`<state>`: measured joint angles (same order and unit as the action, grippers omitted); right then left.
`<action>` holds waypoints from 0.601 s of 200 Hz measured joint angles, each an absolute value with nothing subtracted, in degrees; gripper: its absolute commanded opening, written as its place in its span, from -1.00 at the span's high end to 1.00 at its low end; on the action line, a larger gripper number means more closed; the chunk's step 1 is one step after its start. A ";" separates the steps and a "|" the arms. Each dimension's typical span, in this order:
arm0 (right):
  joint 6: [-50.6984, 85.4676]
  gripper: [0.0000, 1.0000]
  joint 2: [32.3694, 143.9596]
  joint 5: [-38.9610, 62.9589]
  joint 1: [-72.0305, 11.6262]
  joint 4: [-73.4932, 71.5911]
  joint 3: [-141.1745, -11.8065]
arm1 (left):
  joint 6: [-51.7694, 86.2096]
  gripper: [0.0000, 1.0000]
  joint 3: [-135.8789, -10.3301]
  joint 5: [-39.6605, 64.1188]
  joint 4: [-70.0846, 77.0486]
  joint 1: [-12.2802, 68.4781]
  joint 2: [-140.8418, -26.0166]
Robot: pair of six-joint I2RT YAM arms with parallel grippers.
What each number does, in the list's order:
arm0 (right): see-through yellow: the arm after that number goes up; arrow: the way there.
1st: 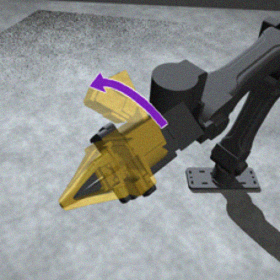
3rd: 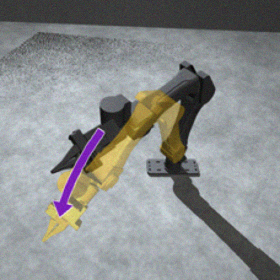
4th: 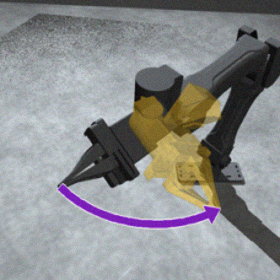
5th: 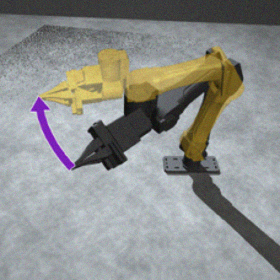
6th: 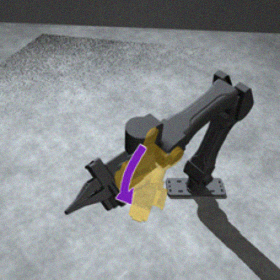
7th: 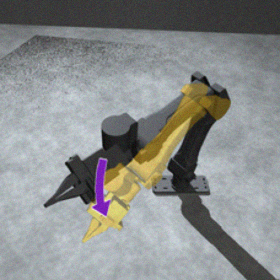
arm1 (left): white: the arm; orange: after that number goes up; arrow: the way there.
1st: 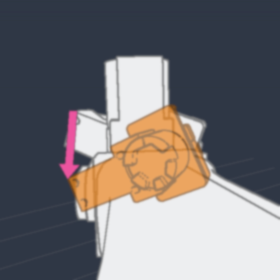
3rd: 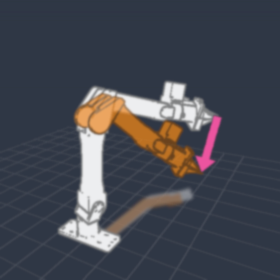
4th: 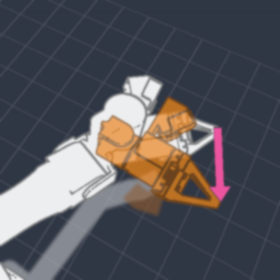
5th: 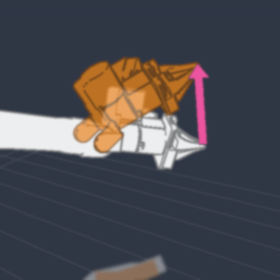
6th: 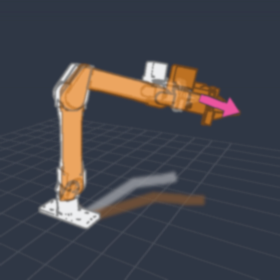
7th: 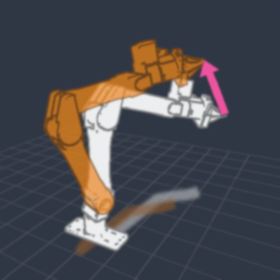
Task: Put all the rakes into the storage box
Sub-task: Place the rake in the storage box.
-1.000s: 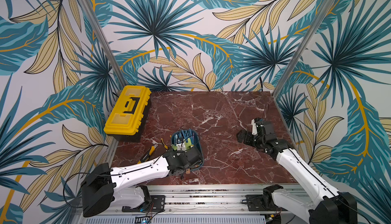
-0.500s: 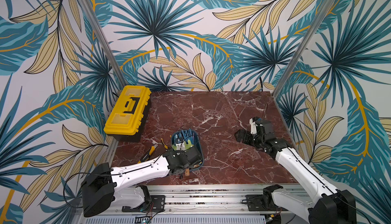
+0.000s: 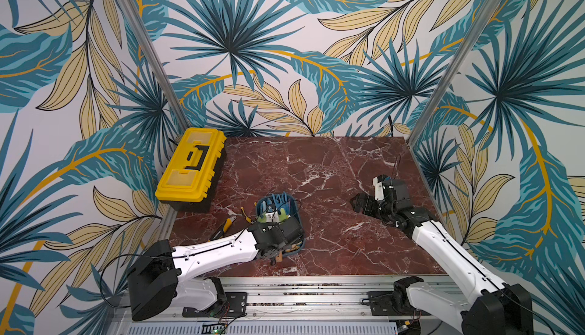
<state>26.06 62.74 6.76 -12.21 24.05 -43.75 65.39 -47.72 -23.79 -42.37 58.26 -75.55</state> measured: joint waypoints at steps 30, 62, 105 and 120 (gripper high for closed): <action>26.06 -0.99 62.74 6.76 -12.21 24.03 -43.75 | 64.31 0.63 -49.58 -25.54 -42.94 57.69 -75.55; 26.06 -0.99 62.74 6.79 -12.21 24.03 -43.75 | 63.22 0.63 -50.00 -26.57 -43.18 56.84 -75.57; 26.06 -0.99 62.94 6.96 -12.21 24.03 -43.75 | 62.11 0.63 -49.98 -26.85 -43.20 56.05 -76.79; 26.06 -0.99 63.13 6.98 -12.21 24.01 -43.75 | 61.93 0.63 -49.98 -26.79 -43.16 56.03 -77.52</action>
<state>26.06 63.13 6.98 -12.21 24.01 -43.75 61.93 -49.98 -26.79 -43.16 56.03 -77.52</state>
